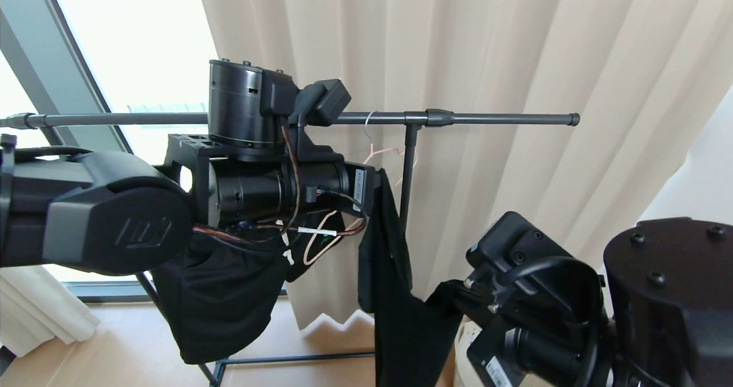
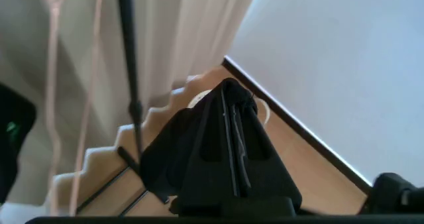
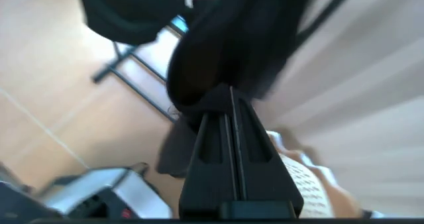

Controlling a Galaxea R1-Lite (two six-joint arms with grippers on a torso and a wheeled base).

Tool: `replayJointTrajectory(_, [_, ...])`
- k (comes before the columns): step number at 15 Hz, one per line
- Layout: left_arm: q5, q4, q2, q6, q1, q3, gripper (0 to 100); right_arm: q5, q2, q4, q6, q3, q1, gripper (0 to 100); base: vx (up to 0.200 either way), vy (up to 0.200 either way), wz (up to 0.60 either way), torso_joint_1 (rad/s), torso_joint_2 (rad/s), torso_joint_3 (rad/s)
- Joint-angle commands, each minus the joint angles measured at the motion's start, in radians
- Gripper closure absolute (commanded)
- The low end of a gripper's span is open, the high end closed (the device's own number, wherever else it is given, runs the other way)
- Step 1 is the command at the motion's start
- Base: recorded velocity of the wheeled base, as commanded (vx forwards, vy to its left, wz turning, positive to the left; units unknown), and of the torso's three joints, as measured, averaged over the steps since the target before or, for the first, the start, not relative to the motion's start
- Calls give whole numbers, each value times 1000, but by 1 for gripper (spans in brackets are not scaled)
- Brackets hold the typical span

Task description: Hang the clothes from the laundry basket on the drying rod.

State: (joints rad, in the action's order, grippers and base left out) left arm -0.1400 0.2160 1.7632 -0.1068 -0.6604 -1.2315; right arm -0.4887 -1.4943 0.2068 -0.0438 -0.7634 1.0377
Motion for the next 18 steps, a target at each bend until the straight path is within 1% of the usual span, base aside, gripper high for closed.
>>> replayJointTrajectory(1, [28,-47,-50,21,21,-2,100,-1,52,-20,-45,-1,-105,100,0,0,0,0,0,0])
replayJointTrajectory(2, [69,-124,-79,68,24,9,100,-2,45,-15,-45,-20,-154,100,0,0,0,0,0,0])
replayJointTrajectory(4, [80,-201,-108,118,24,40,100,-8,11,-10,-44,-66,-209,100,0,0,0,0,0,0])
replayJointTrajectory(5, [80,-251,-120,179,16,84,100,-30,-24,3,-30,-96,-228,100,0,0,0,0,0,0])
replayJointTrajectory(7, [80,-270,-131,225,-8,139,100,-94,-132,111,73,-132,-229,100,0,0,0,0,0,0])
replayJointTrajectory(8, [80,-270,-148,230,-56,190,100,-145,-201,172,113,-157,-229,100,0,0,0,0,0,0])
replayJointTrajectory(10, [71,-270,-163,231,-105,233,100,-156,-251,212,144,-188,-225,100,0,0,0,0,0,0])
replayJointTrajectory(11, [66,-268,-171,234,-159,276,100,-163,-296,229,211,-238,-212,100,0,0,0,0,0,0])
replayJointTrajectory(12, [53,-264,-169,233,-199,299,100,-165,-324,223,266,-283,-194,100,0,0,0,0,0,0])
replayJointTrajectory(13, [10,-257,-168,219,-226,299,100,-166,-345,223,298,-306,-182,100,0,0,0,0,0,0])
replayJointTrajectory(14, [-50,-247,-171,188,-231,293,100,-168,-353,226,323,-320,-172,100,0,0,0,0,0,0])
replayJointTrajectory(15, [-93,-224,-176,150,-237,288,100,-168,-354,229,352,-329,-162,100,0,0,0,0,0,0])
replayJointTrajectory(16, [-110,-196,-177,104,-257,288,100,-168,-363,224,381,-344,-148,100,0,0,0,0,0,0])
replayJointTrajectory(18, [-112,-138,-174,36,-286,291,100,-169,-365,221,392,-347,-140,100,0,0,0,0,0,0])
